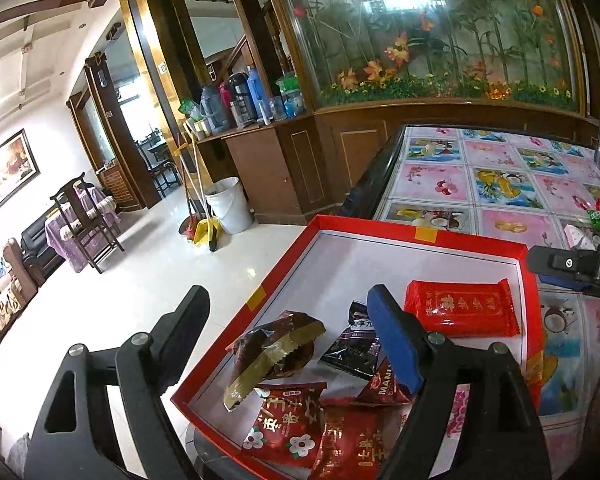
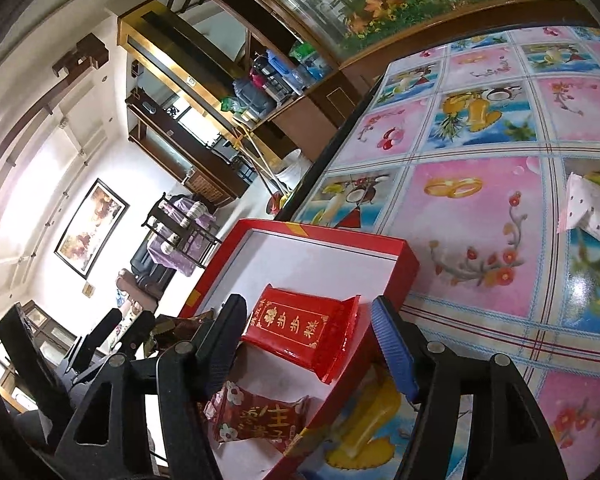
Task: Organize snacks
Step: 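Withdraw both open tools from the box toward the snack pile, then grasp the white printed pouch with the left tool while the right tool grasps the red-white candy, then carry the white pouch and red-white candy into the white box and open both tools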
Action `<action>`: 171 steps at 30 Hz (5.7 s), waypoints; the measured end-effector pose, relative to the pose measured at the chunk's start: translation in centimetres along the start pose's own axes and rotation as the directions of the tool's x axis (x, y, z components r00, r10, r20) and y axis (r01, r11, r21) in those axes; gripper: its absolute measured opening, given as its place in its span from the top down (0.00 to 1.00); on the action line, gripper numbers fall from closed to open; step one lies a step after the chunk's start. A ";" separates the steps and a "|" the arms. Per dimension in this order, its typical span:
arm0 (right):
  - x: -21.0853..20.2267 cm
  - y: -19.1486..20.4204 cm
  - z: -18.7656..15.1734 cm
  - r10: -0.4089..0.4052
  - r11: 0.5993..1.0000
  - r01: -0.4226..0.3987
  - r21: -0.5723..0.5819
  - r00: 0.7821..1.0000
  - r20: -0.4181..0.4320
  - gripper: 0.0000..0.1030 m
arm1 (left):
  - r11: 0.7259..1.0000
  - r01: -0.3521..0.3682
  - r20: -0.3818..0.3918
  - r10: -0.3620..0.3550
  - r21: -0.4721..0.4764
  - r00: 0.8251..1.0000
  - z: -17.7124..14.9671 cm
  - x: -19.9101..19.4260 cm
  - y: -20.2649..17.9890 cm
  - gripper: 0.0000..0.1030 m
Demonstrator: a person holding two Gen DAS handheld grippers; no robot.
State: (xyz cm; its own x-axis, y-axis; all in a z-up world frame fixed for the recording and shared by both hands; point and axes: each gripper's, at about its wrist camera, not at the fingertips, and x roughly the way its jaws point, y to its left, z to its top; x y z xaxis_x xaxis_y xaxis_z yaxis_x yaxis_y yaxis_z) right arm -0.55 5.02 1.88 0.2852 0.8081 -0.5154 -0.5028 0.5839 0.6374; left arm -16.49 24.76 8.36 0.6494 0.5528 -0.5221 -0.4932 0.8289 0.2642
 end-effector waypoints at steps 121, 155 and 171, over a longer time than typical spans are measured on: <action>-13.6 -18.4 5.5 -0.561 0.824 0.560 0.083 0.827 -0.007 0.73 | 0.781 0.611 -0.356 -0.539 0.127 0.763 5.7 6.2 -32.2 0.46; -15.3 -15.2 5.0 -0.381 0.924 0.374 0.076 0.919 0.102 0.74 | 0.786 0.596 -0.176 -0.571 0.164 0.802 1.3 -8.4 -21.1 0.52; -16.6 -11.2 2.3 -0.388 0.920 0.389 0.047 0.887 0.251 0.74 | 0.829 0.540 -0.052 -0.538 0.149 0.841 0.9 -10.7 -14.6 0.52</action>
State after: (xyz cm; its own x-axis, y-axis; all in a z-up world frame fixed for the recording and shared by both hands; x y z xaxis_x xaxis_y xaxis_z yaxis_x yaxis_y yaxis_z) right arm 2.22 -14.75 4.68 0.6527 0.5093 -0.5608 -0.3130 0.8554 0.4126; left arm -15.73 6.84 10.78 0.7813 0.0142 -0.6239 0.0279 0.9979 0.0577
